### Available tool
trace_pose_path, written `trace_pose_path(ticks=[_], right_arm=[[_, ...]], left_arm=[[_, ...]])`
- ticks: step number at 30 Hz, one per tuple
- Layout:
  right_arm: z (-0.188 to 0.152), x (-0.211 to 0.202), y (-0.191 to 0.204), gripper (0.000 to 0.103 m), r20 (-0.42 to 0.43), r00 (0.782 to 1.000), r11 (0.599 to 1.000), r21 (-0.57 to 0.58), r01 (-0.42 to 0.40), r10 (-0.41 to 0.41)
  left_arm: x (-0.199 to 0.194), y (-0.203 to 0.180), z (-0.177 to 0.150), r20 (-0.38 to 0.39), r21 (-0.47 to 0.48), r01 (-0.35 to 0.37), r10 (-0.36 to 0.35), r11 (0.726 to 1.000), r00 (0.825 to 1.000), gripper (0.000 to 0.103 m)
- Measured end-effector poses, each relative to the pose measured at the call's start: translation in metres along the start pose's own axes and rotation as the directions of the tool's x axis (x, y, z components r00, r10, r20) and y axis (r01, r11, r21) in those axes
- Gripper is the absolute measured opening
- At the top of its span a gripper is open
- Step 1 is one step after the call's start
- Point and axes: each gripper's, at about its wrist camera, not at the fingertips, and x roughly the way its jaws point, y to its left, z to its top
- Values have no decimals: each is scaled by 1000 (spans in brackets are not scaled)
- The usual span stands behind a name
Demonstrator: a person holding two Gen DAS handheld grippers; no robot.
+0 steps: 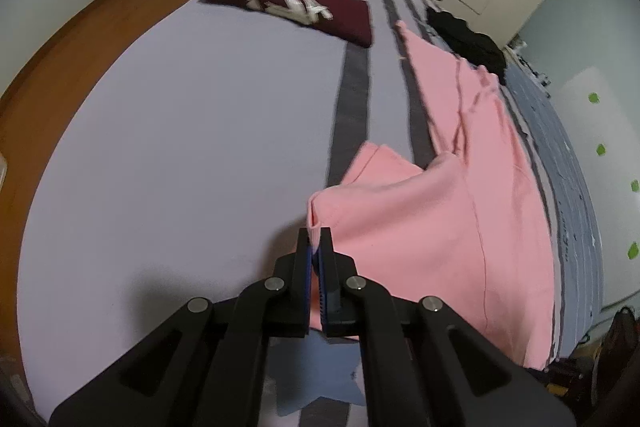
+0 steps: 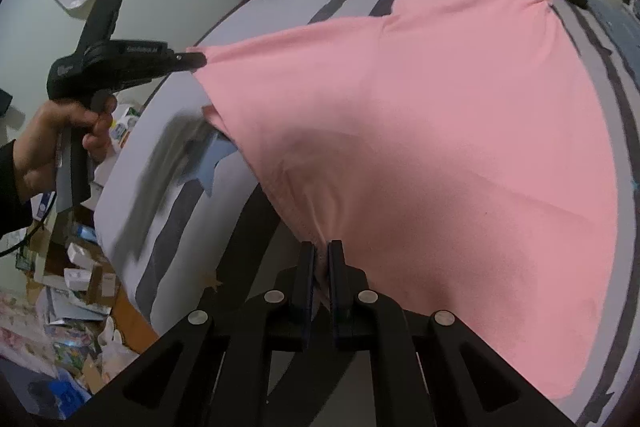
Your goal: Fold clothes
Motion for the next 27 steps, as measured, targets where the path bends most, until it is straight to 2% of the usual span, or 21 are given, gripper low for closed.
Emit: trace_pose_path(ticks=[7, 22, 24, 25, 27], right_arm=[[-10, 30, -4, 6, -70, 997, 999, -8, 35, -35], [-20, 32, -12, 7, -113, 992, 997, -53, 52, -58], [-19, 25, -18, 11, -111, 992, 998, -46, 52, -57], [-18, 20, -22, 13, -102, 993, 998, -41, 52, -56], [-14, 10, -30, 16, -85, 995, 998, -30, 52, -55]], left_arm=[[37, 0, -19, -112, 69, -63, 70, 996, 991, 2], [48, 1, -30, -186, 66, -70, 82, 995, 979, 2], [45, 4, -31, -202, 49, -81, 89, 996, 975, 5], [42, 6, -30, -201, 43, -96, 103, 994, 974, 10], [30, 7, -27, -169, 43, -144, 150, 989, 974, 17]])
